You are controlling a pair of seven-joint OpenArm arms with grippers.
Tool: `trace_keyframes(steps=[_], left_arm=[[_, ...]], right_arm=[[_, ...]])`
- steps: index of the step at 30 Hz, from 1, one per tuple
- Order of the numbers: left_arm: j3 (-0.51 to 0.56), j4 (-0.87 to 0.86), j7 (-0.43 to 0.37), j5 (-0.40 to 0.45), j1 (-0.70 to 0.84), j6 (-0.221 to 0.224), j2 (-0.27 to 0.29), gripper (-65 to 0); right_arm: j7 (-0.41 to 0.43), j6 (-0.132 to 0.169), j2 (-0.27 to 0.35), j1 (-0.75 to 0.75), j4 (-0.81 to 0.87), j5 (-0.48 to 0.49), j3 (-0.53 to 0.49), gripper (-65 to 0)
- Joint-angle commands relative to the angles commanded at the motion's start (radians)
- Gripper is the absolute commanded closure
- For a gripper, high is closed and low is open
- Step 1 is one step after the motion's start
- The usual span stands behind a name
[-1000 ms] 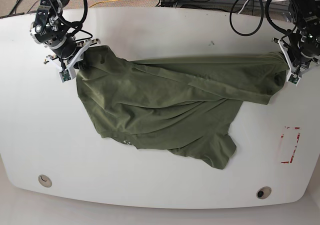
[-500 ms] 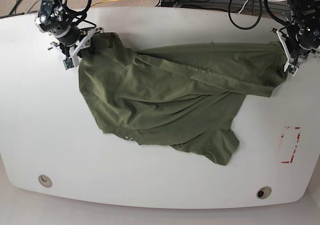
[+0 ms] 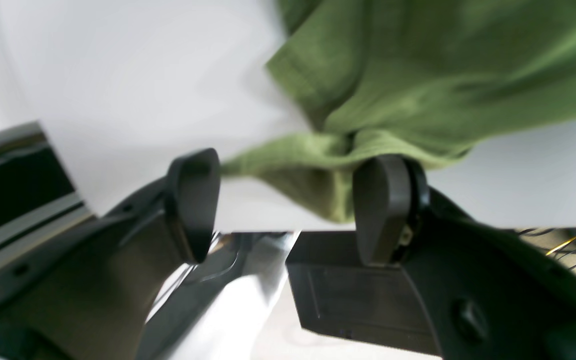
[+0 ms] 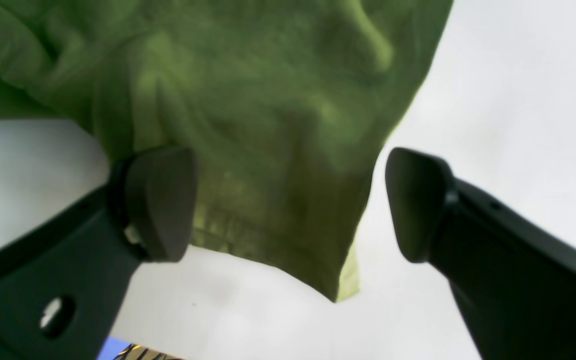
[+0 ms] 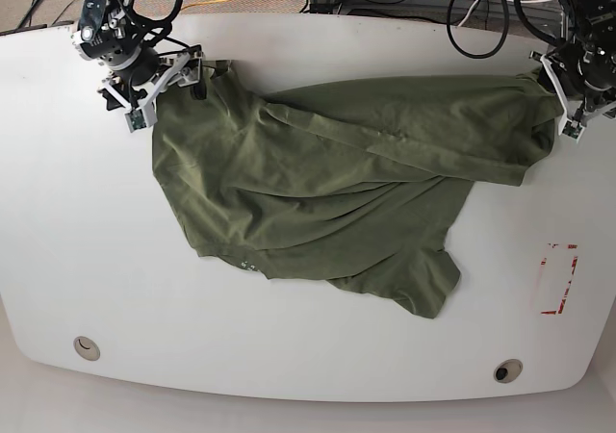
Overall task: Layout the t-shirt on the table in an organized manner, then fold the t-shirt properly
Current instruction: 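Lay the shirt flat by dragging both grippers across the table, then release the shirt with the left gripper and raise it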
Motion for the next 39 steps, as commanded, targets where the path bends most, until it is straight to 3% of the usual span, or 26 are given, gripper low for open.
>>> trace_keyframes(steps=[4,10,13,18,30,34,39], left_arm=[[-0.005,0.0,0.0,0.0,-0.061,0.0,0.005,-39.3],[-0.008,-0.002,0.009,0.002,-0.193,0.0,0.075,-39.6],[-0.005,-0.002,0.061,-0.018,-0.242,0.0,0.092,-39.6],[-0.005,0.002,0.143,-0.091,-0.284,0.0,0.089,-39.4],[-0.043,0.04,0.147,-0.285,-0.175,0.0,-0.017,-39.3],[-0.115,0.034,0.147,-0.287,-0.209,0.0,0.011,-39.3],[-0.071,0.015,0.147,-0.258,-0.334,0.0,0.064,-39.4]], right_arm=[[0.0,0.0,-0.002,0.002,0.0,0.002,0.0,-56.8],[0.002,0.0,-0.002,0.008,0.0,0.006,0.0,-56.8],[0.002,0.0,-0.002,0.011,0.0,0.009,-0.002,-56.8],[0.002,0.0,-0.026,0.035,0.0,0.0,0.0,-56.8],[0.0,0.0,-0.037,0.068,0.0,0.002,0.015,-56.8],[0.0,0.0,-0.037,0.078,0.0,0.002,0.015,-56.8],[0.0,0.0,-0.037,0.084,-0.003,0.005,0.014,-56.8]])
